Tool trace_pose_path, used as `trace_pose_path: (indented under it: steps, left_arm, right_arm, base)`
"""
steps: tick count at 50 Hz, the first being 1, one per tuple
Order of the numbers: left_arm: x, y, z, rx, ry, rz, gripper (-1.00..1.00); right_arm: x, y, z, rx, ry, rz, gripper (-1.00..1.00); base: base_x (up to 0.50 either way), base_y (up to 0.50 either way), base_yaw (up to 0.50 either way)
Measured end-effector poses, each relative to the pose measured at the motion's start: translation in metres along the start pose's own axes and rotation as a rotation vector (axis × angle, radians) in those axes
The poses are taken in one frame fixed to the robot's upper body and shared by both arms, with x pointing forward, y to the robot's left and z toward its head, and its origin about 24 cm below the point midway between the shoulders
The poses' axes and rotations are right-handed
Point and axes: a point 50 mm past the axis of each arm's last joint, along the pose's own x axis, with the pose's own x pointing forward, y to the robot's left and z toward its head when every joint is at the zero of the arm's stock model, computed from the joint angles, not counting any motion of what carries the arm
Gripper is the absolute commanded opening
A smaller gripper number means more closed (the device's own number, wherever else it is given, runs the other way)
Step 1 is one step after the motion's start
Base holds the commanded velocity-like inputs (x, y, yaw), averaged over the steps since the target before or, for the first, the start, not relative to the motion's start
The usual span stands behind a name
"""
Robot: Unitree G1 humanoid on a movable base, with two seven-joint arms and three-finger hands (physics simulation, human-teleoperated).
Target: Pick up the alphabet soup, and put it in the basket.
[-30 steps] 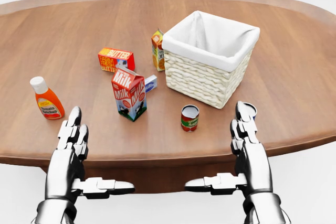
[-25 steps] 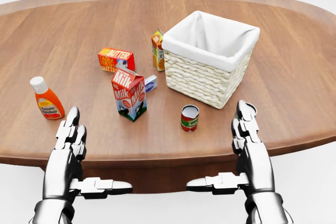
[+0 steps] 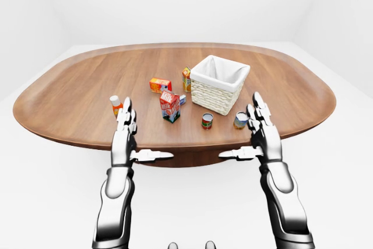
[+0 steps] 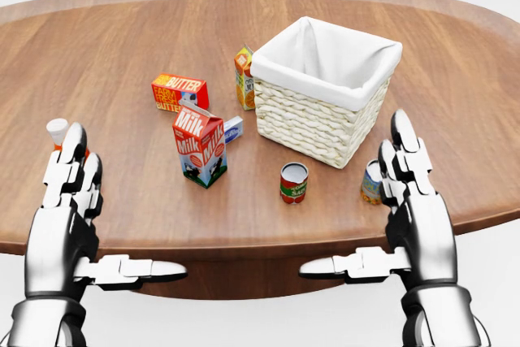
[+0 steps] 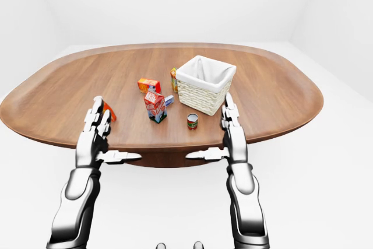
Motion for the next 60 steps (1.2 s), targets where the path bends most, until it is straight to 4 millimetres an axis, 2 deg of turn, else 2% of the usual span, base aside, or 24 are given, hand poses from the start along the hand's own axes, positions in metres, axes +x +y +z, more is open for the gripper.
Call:
trace_pose_path:
  steps: [12,21,43,60]
  left_arm:
    - [-0.002,0.006,0.039,0.040,-0.168,0.015,1.00]
    - [-0.005,0.010,0.057,0.060,-0.243,0.028,1.00]
    - [-0.010,0.011,0.066,0.054,-0.285,0.038,1.00]
    - [-0.010,0.011,0.068,0.043,-0.293,0.038,1.00]
  right_arm:
    - [-0.003,-0.006,0.042,-0.036,-0.180,-0.006,1.00]
    - [-0.006,-0.009,0.059,-0.053,-0.254,-0.005,1.00]
    - [-0.010,-0.010,0.064,-0.067,-0.274,-0.009,1.00]
    - [-0.009,-0.008,0.059,-0.076,-0.248,-0.002,1.00]
  base:
    - [0.00,0.00,0.00]
    - [0.00,-0.11,0.00]
    - [0.00,-0.44,0.00]
    - [0.00,-0.03,0.00]
